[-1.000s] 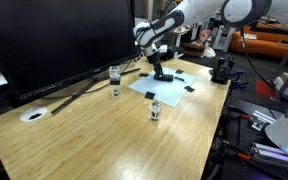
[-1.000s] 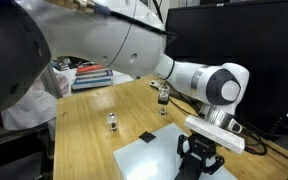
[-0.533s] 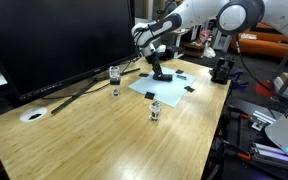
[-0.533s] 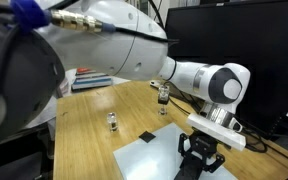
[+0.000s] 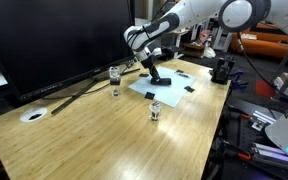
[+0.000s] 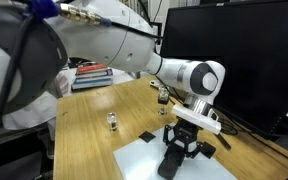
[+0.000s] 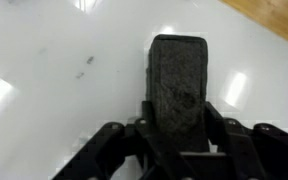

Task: Erase the whiteboard with the duster

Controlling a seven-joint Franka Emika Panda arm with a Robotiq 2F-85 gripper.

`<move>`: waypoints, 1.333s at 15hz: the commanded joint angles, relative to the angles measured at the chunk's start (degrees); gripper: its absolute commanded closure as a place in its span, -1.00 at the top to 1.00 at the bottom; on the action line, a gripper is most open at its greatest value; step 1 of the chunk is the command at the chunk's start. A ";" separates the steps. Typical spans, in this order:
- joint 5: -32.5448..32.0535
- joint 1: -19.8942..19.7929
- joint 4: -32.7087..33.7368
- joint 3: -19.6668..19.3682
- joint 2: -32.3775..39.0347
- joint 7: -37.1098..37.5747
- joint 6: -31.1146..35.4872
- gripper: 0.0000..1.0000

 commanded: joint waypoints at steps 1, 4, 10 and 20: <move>0.97 1.17 -13.17 1.62 -5.48 1.49 4.50 -0.48; 2.82 1.39 -21.27 3.03 -10.25 6.04 6.41 -0.48; 15.35 -1.34 -38.22 5.27 -22.17 10.17 17.90 -0.48; 22.18 3.06 -64.75 6.12 -39.66 15.66 31.75 -0.48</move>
